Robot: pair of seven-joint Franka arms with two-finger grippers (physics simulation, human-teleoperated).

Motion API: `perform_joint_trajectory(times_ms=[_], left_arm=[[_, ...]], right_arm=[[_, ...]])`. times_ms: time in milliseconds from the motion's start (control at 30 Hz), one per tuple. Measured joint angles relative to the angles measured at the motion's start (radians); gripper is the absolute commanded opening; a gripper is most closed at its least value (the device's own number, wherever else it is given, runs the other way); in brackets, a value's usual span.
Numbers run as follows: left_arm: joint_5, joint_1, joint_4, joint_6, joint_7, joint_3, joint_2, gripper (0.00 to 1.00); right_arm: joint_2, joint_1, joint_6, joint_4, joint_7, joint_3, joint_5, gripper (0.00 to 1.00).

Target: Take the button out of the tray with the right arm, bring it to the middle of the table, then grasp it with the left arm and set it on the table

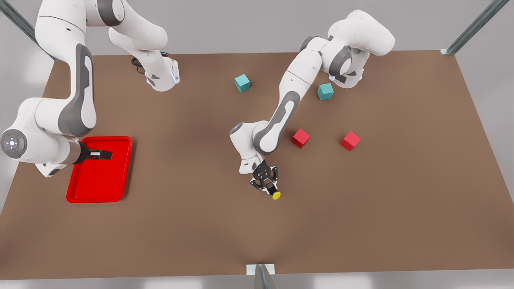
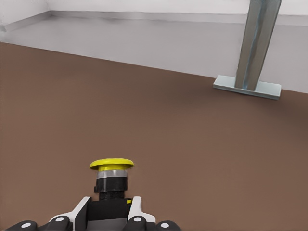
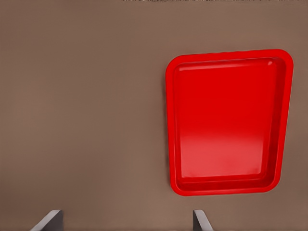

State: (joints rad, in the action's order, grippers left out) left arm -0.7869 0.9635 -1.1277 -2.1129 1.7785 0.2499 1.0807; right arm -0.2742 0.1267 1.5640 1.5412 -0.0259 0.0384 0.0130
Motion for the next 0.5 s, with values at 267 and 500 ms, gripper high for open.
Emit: perform_joint_trajectory(times_ms=[267,500], left_arm=[[-0.101,0.053,0.006,0.156,0.114,0.014,0.042,0.33],[-0.122,0.093,0.004,0.23,0.196,0.04,0.062,0.33]], right_arm=[[-0.025,-0.004,0.015,-0.001,0.003,0.001,0.006,1.0],[-0.038,-0.031,0.025,-0.001,0.019,0.002,0.018,1.0]])
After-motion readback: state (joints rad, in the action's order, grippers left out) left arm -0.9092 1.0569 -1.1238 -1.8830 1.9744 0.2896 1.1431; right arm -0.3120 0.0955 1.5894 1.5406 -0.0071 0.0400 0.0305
